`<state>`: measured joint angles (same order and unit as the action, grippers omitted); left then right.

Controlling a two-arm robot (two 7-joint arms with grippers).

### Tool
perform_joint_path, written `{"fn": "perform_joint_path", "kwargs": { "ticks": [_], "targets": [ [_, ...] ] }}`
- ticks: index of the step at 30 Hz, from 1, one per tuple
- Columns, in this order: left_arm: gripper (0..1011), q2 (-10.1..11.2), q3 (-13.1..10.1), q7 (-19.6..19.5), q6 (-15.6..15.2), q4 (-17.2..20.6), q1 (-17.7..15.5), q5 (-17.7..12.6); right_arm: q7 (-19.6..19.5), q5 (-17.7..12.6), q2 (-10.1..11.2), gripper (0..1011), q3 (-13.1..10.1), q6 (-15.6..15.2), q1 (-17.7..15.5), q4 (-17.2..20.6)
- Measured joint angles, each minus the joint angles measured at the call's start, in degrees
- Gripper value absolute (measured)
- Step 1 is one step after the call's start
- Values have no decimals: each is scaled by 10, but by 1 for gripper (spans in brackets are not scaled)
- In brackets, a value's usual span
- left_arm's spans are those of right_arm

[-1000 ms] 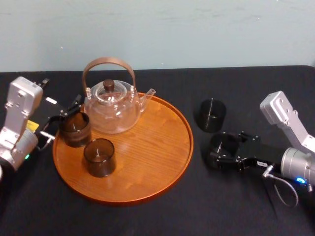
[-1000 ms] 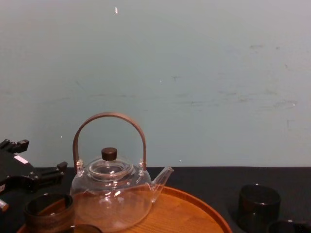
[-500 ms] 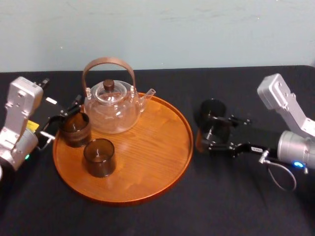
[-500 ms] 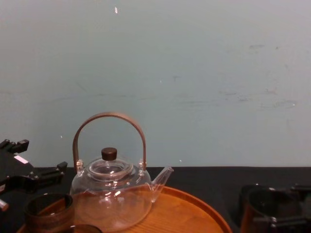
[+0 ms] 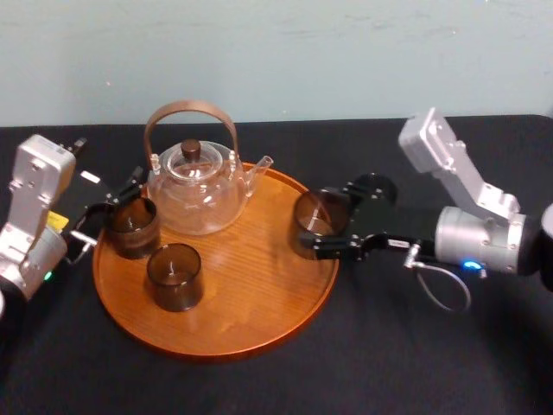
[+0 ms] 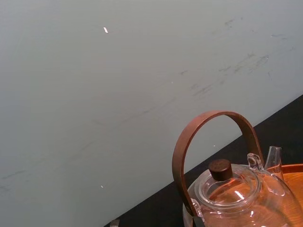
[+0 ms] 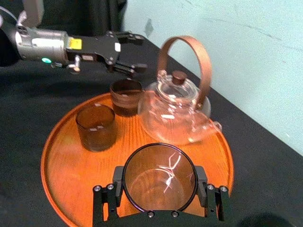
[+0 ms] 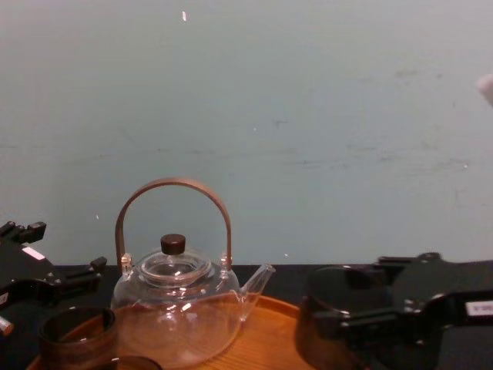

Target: Pick up the glass from the table and place it on the tray.

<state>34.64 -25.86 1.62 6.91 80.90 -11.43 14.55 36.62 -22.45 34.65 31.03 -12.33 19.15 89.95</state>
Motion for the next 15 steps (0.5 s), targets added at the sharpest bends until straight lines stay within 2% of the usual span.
{"fn": "perform_joint_path", "kwargs": {
  "ticks": [7, 15],
  "targets": [
    [1001, 0, 0, 0, 0, 0, 0, 0, 15, 4, -30, 903, 36, 12, 31, -25],
    [1001, 0, 0, 0, 0, 0, 0, 0, 22, 12, -53, 903, 64, 24, 51, -54]
  ]
}}
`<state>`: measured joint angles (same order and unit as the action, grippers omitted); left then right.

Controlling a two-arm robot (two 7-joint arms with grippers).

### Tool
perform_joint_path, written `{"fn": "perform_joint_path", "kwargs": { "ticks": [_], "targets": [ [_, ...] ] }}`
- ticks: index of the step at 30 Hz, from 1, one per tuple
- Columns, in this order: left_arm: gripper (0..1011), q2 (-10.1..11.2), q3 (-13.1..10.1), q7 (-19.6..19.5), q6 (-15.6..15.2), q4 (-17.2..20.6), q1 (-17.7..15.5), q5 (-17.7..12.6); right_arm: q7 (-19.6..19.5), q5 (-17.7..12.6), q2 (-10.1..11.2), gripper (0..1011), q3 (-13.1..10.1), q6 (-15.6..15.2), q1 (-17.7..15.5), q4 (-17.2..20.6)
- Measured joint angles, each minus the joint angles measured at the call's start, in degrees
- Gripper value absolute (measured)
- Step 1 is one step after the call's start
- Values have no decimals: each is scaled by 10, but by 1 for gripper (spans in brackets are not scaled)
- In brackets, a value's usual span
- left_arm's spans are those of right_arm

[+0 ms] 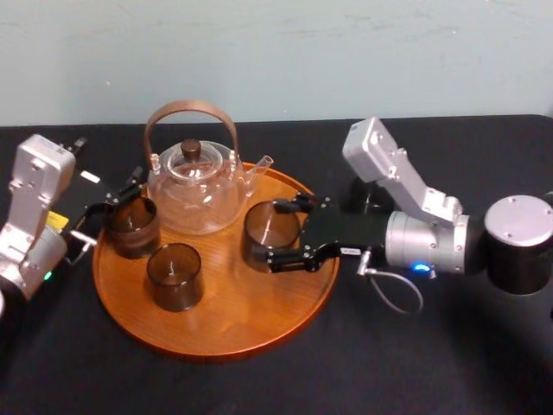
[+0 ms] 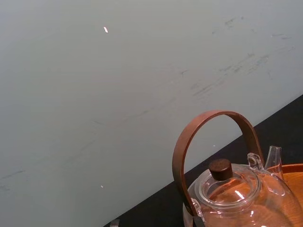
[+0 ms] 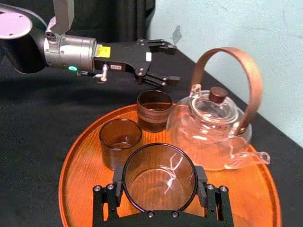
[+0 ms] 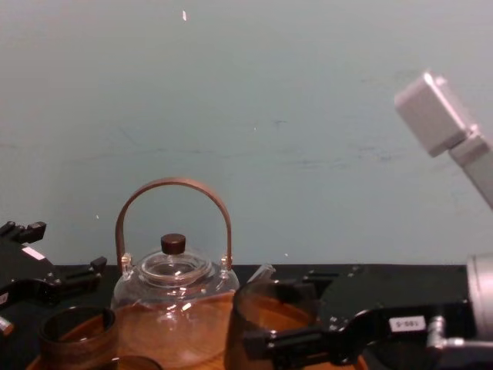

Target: Pick up the glass from the table and place it on the tray.

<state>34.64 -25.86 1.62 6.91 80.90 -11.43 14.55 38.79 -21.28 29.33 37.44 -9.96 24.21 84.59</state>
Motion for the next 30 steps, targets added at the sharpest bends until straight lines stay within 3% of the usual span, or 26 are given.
{"fn": "perform_joint_path", "kwargs": {
  "ticks": [8, 30],
  "targets": [
    [1001, 0, 0, 0, 0, 0, 0, 0, 1, 2, -17, 903, 17, 8, 4, -27],
    [1001, 0, 0, 0, 0, 0, 0, 0, -2, 14, -31, 903, 27, 26, -7, -69]
  ]
}}
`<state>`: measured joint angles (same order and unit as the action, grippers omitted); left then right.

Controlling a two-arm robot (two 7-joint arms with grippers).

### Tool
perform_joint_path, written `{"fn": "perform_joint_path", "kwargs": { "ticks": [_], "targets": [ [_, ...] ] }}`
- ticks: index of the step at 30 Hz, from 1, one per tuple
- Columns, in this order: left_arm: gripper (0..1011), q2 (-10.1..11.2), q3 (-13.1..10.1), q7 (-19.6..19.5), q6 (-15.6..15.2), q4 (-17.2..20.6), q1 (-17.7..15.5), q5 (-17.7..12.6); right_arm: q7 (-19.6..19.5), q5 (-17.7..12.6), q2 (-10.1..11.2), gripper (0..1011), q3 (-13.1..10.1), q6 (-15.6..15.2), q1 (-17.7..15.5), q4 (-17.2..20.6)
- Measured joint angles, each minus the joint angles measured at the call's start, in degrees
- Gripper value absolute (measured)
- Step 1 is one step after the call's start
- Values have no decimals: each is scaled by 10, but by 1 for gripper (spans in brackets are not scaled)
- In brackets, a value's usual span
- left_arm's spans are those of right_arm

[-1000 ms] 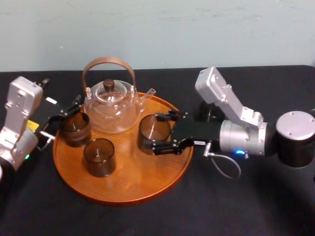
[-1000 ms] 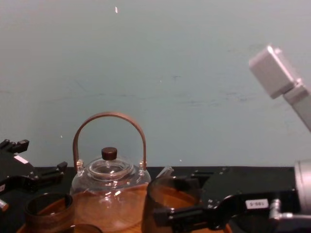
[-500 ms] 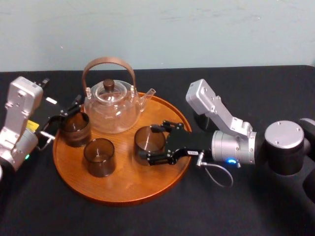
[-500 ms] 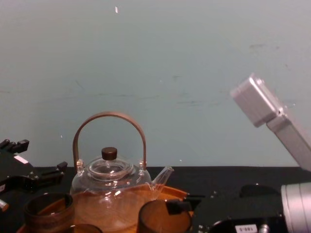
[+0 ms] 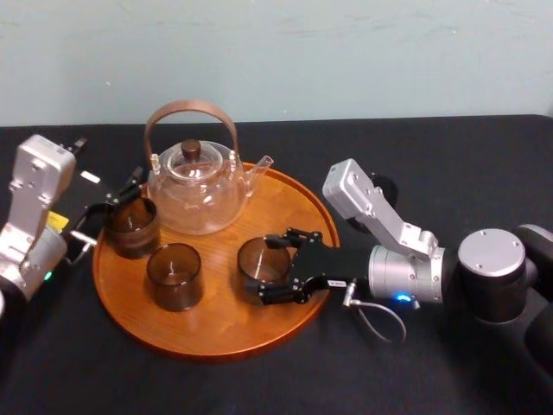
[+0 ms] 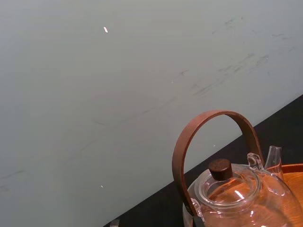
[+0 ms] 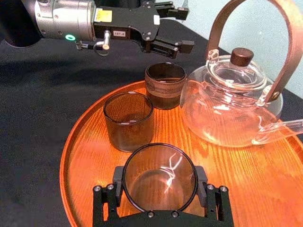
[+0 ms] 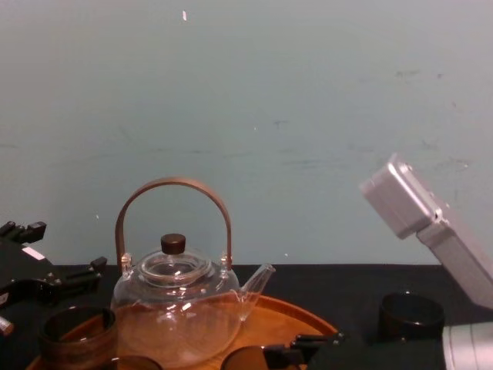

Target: Pick up the glass from the table and place it on the tray.

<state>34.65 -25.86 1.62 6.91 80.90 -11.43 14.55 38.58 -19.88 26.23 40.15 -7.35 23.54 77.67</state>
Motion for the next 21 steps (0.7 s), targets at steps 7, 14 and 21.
{"fn": "perform_joint_path", "kwargs": {
  "ticks": [7, 14, 21],
  "targets": [
    [1001, 0, 0, 0, 0, 0, 0, 0, -1, 4, -5, 903, 1, 1, -2, -7],
    [1001, 0, 0, 0, 0, 0, 0, 0, -5, 11, -9, 903, 2, -2, -2, -10],
    [1001, 0, 0, 0, 0, 0, 0, 0, -5, 11, -8, 903, 2, -3, -2, -9]
  ]
}}
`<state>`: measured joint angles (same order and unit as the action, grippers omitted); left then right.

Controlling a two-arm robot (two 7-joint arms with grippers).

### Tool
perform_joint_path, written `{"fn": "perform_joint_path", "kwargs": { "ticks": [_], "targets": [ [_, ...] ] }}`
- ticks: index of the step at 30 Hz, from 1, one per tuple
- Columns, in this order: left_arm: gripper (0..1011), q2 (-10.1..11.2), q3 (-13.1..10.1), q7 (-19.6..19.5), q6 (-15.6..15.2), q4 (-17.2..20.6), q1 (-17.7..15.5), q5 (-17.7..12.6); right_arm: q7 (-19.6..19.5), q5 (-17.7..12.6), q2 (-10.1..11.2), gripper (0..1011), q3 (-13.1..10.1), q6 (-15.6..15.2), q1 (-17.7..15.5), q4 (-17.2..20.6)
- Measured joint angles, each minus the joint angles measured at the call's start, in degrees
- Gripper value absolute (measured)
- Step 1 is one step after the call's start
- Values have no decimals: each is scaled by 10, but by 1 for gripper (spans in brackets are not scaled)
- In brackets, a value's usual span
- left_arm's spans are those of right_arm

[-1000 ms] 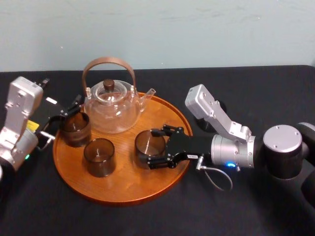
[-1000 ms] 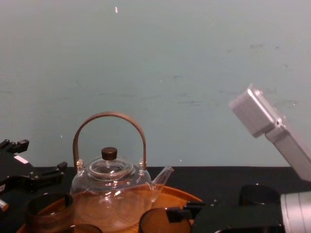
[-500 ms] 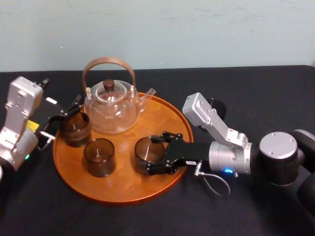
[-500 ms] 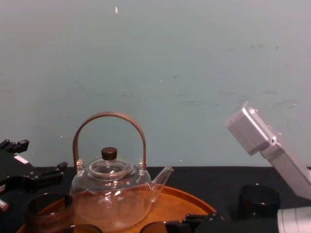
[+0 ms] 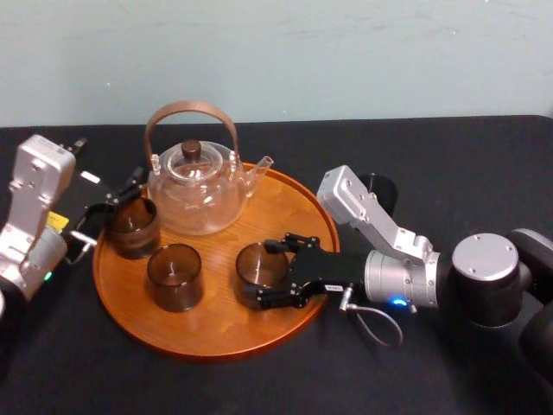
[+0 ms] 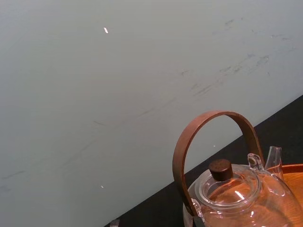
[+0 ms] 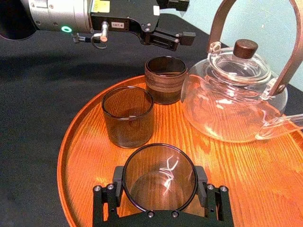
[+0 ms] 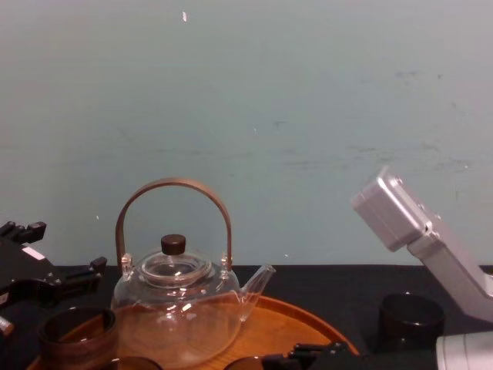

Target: Pick up the glass from the table and place it on the tray.

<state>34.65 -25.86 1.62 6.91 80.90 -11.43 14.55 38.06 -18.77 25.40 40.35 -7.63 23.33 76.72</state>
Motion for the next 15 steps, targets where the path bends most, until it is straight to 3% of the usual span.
{"fn": "perform_joint_path", "kwargs": {
  "ticks": [5, 10, 15],
  "targets": [
    [1001, 0, 0, 0, 0, 0, 0, 0, 1, 0, 0, 903, 0, 0, 0, 0],
    [1001, 0, 0, 0, 0, 0, 0, 0, 1, -1, 0, 997, 0, 0, 0, 0],
    [1001, 0, 0, 0, 0, 0, 0, 0, 1, -1, 0, 1002, 0, 0, 0, 0]
  ]
}}
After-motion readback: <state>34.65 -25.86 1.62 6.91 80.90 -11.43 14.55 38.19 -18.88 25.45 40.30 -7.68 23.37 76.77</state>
